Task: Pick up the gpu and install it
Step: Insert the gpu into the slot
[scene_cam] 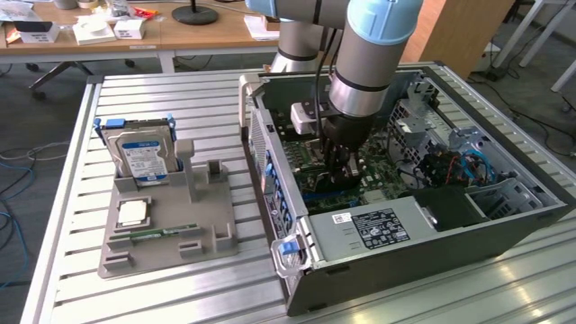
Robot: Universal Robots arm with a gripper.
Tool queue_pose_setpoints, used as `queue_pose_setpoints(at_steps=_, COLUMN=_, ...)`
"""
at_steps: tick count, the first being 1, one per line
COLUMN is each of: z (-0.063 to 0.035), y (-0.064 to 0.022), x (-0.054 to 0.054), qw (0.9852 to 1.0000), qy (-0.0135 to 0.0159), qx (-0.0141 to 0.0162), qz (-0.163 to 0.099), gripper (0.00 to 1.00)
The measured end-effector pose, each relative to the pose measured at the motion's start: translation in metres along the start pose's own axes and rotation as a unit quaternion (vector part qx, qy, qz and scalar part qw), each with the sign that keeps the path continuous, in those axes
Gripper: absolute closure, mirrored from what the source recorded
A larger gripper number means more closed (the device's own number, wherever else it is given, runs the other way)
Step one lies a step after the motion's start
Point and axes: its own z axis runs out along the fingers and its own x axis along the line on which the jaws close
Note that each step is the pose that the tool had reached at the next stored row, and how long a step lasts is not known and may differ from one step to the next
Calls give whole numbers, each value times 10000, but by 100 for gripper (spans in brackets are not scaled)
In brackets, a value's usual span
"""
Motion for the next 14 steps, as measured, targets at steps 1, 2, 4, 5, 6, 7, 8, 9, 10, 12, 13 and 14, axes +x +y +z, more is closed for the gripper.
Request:
queue_pose_setpoints(at_steps=1, z=0, y=0, x=0, qw=10000, qy=0, qx=0, qz=0, gripper=74)
queue_pose_setpoints(at_steps=2, z=-1, y=0, x=0, qw=10000, qy=-1, qx=1, qz=0, gripper=74)
queue_pose_setpoints(at_steps=4, z=-5, y=0, x=-1, qw=10000, qy=-3, qx=3, qz=0, gripper=74)
queue_pose_setpoints(at_steps=5, z=-8, y=0, x=-1, qw=10000, qy=-3, qx=5, qz=0, gripper=74)
queue_pose_setpoints(at_steps=6, z=-13, y=1, x=-1, qw=10000, qy=-3, qx=6, qz=0, gripper=74)
queue_pose_setpoints(at_steps=7, z=-19, y=1, x=-1, qw=10000, qy=-3, qx=8, qz=0, gripper=74)
queue_pose_setpoints(at_steps=8, z=-25, y=1, x=-1, qw=10000, qy=-1, qx=9, qz=0, gripper=74)
queue_pose_setpoints(at_steps=9, z=-26, y=0, x=-1, qw=10000, qy=-2, qx=11, qz=0, gripper=74)
queue_pose_setpoints(at_steps=10, z=-26, y=0, x=-1, qw=10000, qy=-3, qx=11, qz=0, gripper=74)
queue_pose_setpoints(at_steps=12, z=-28, y=1, x=-1, qw=10000, qy=-2, qx=11, qz=0, gripper=74)
queue_pose_setpoints(at_steps=13, z=-28, y=0, x=0, qw=10000, qy=-1, qx=10, qz=0, gripper=74)
queue_pose_setpoints(at_steps=14, z=-28, y=1, x=0, qw=10000, qy=-1, qx=11, qz=0, gripper=74)
